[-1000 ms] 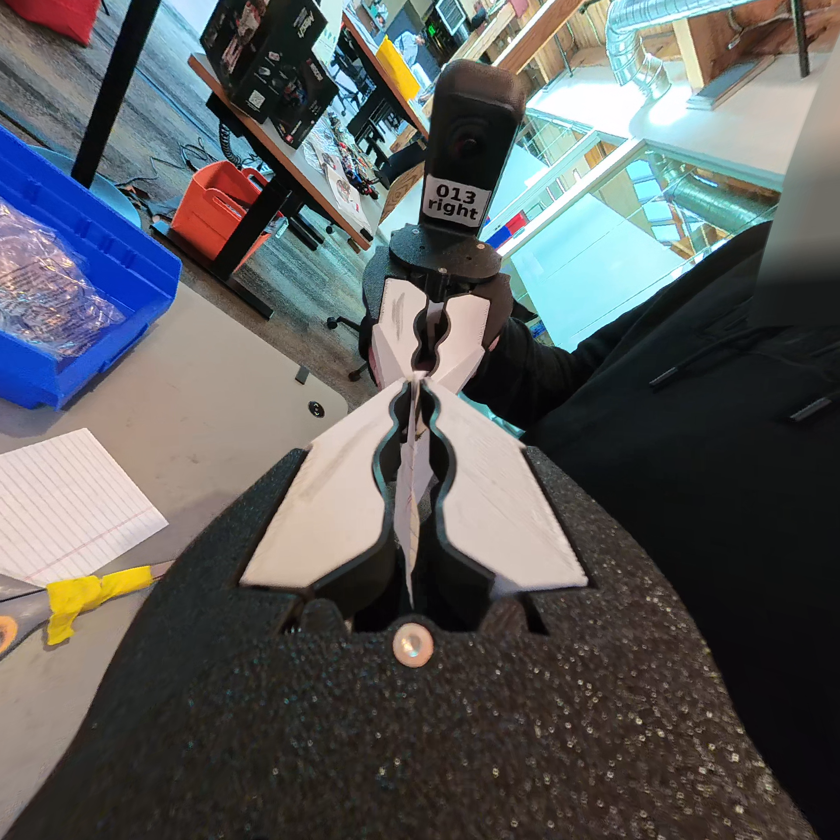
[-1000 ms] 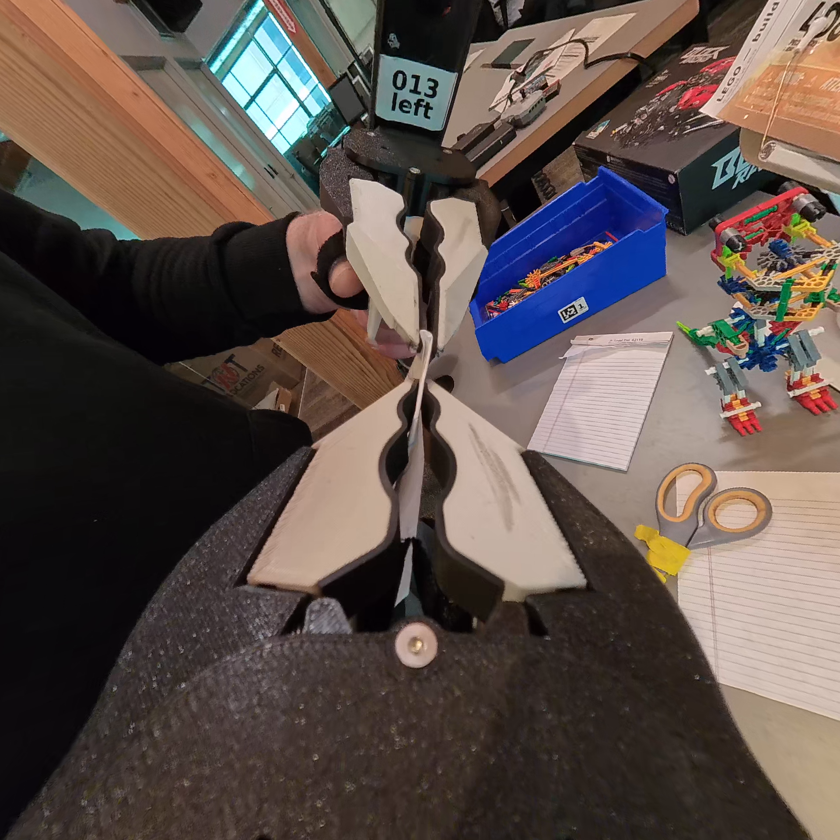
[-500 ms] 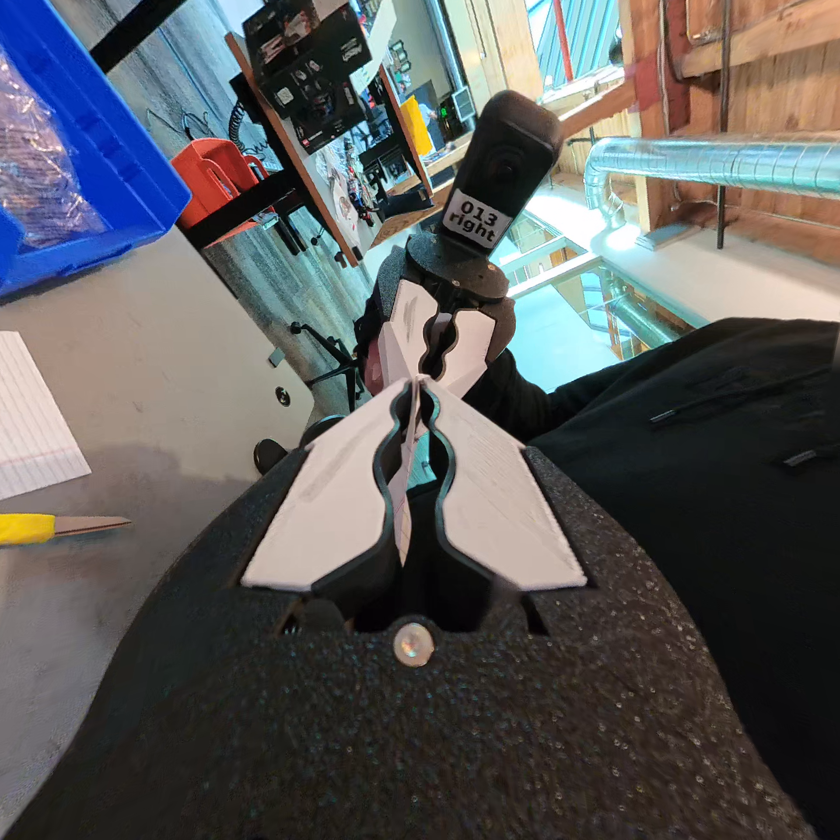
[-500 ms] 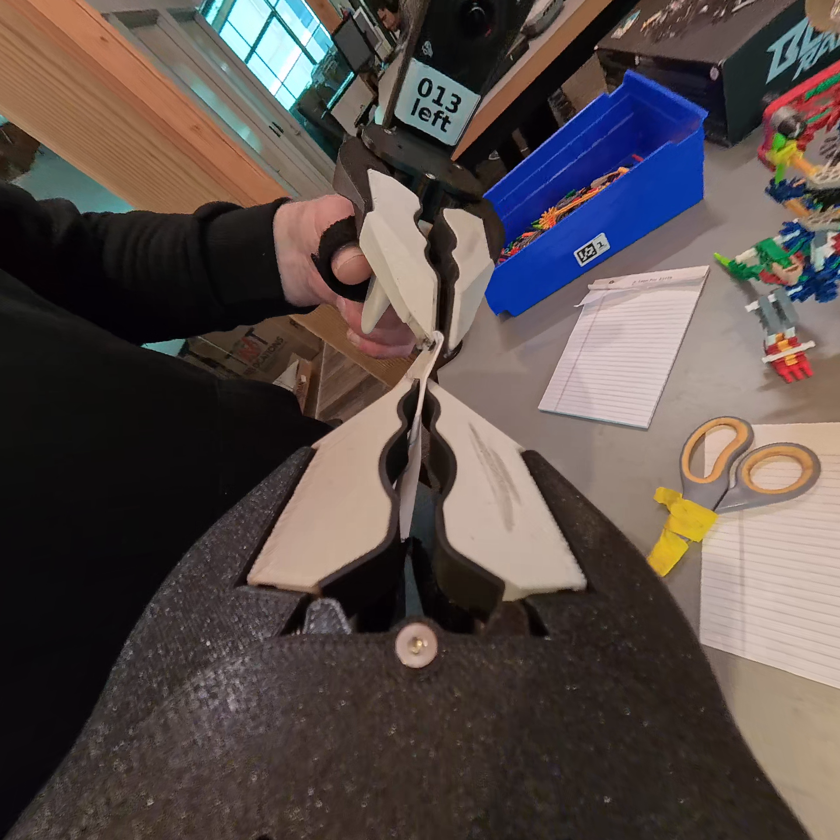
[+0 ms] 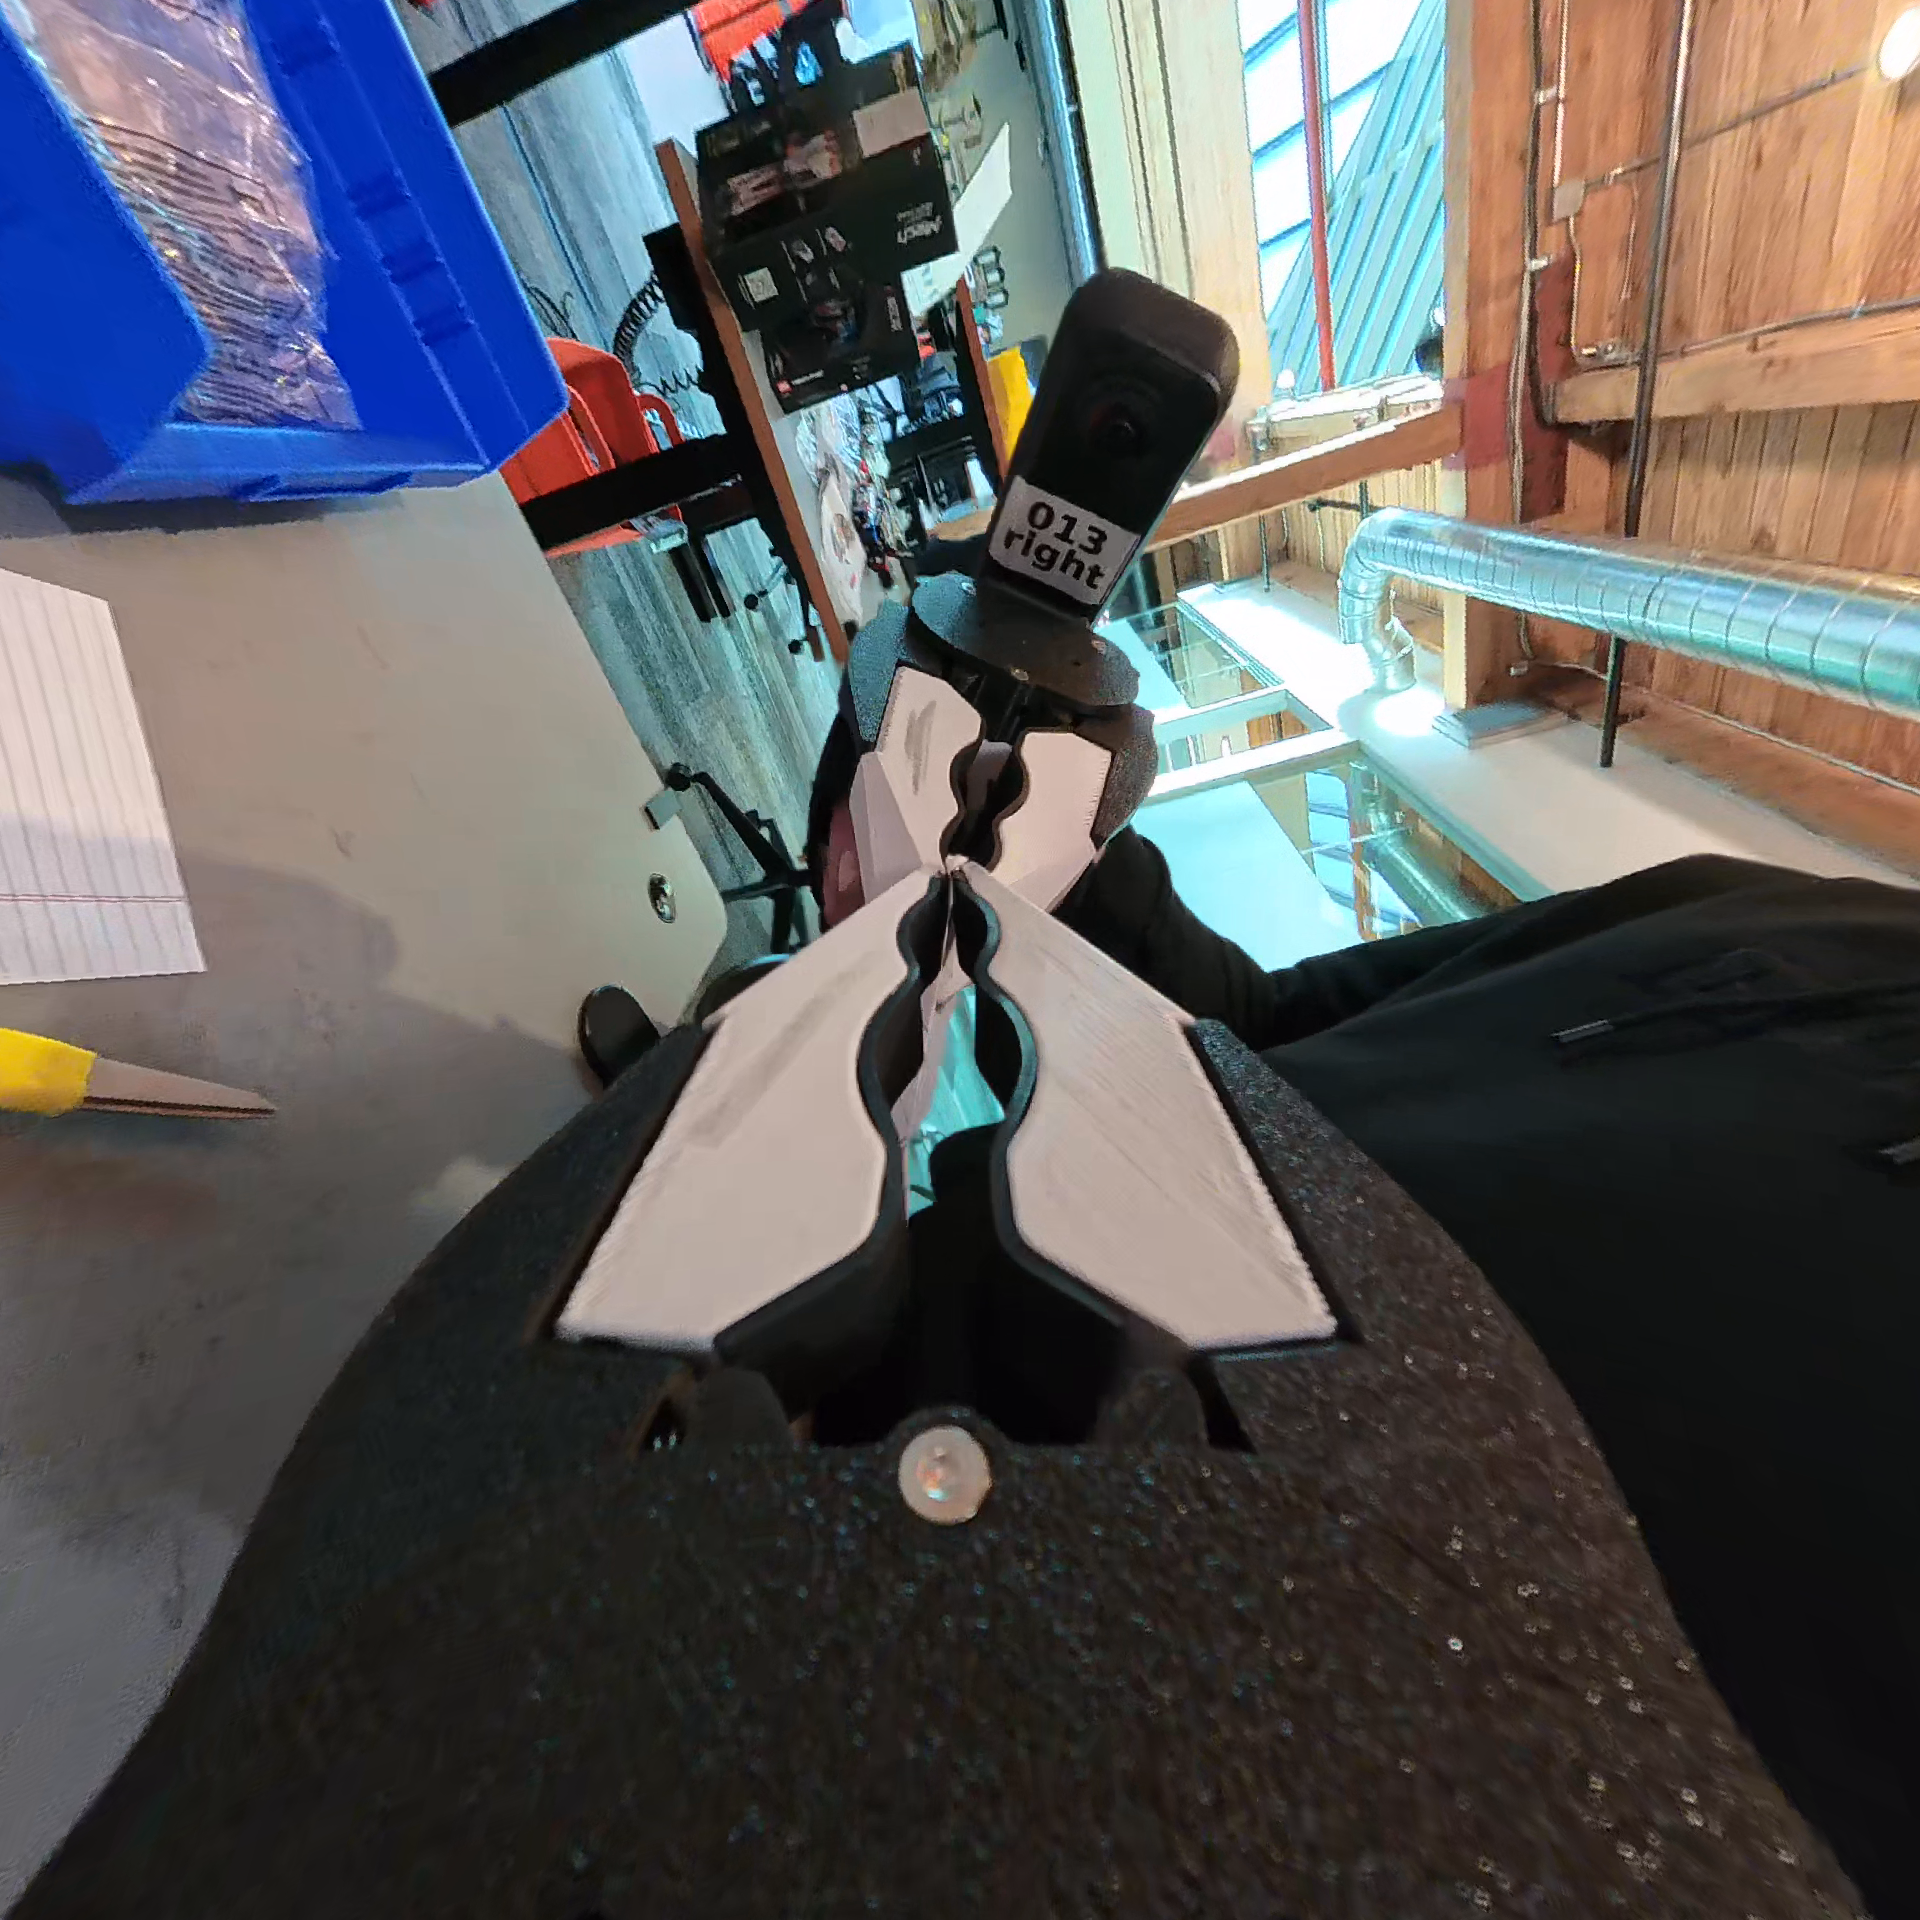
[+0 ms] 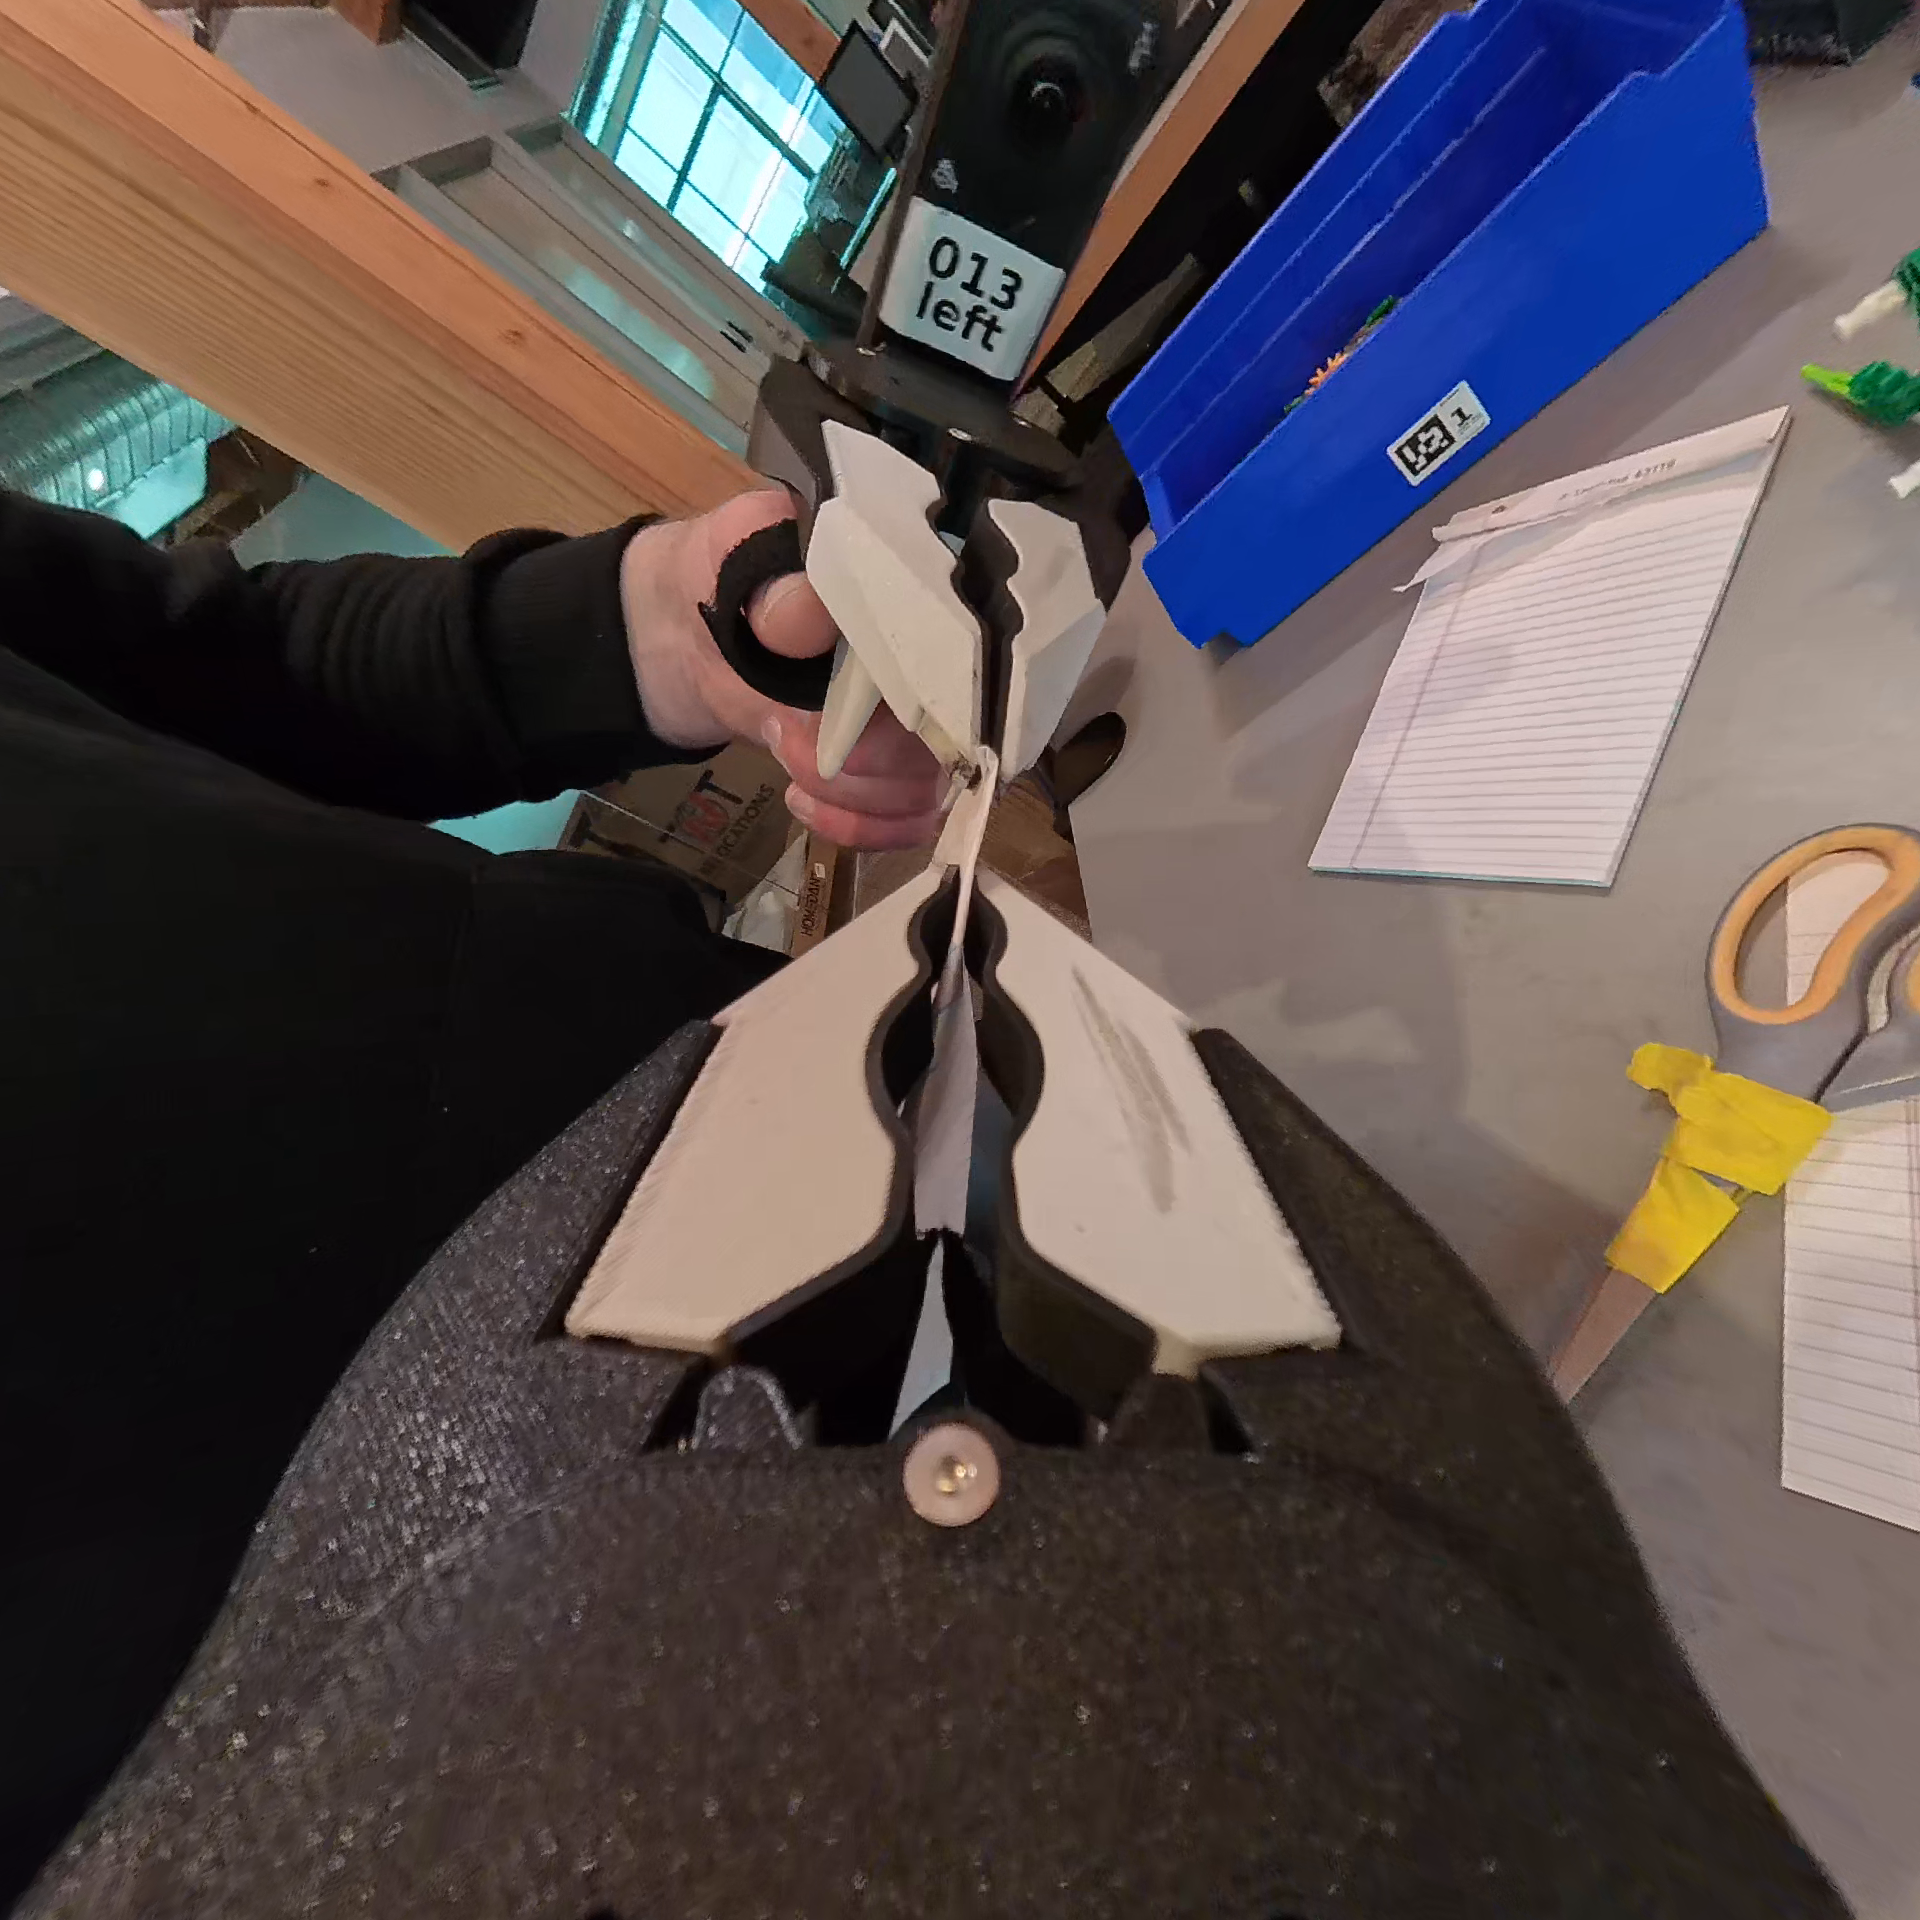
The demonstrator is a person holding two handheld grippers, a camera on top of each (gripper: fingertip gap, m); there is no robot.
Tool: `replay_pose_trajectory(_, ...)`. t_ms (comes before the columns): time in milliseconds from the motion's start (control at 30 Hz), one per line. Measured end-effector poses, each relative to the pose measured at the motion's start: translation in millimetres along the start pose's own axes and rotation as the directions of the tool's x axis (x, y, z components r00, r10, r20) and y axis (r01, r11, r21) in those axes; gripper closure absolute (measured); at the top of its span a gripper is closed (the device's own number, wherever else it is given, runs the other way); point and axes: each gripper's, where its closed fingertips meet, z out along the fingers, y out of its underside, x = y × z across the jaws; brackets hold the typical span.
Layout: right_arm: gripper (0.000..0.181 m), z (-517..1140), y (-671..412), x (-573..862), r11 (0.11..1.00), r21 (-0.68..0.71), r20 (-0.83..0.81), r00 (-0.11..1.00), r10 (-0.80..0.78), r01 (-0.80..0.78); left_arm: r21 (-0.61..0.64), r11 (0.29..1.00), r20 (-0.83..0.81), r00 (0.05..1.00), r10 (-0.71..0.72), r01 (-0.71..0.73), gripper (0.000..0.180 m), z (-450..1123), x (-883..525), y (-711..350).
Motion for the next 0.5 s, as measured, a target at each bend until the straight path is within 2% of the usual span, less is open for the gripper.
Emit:
replay_pose_trajectory(267,0.181,-1.2,14.6,10.0,0.998,-0.007,0.008,0.998,0.066,-0.066,-0.002,0.995,0.086,0.992,0.096,-0.097,0.18,1.2,-14.0,6.8)
replay_pose_trajectory(367,0.181,-2.1,27.4,16.7,0.995,-0.042,-0.01,0.996,0.088,-0.088,0.074,0.995,0.056,0.997,0.06,-0.064,0.178,-1.4,-11.3,-1.3)
replay_pose_trajectory(500,0.181,-3.9,33.8,17.9,0.994,-0.034,-0.003,0.994,0.106,-0.106,-0.055,0.992,0.117,0.986,0.12,-0.114,0.165,8.1,-18.9,17.9)
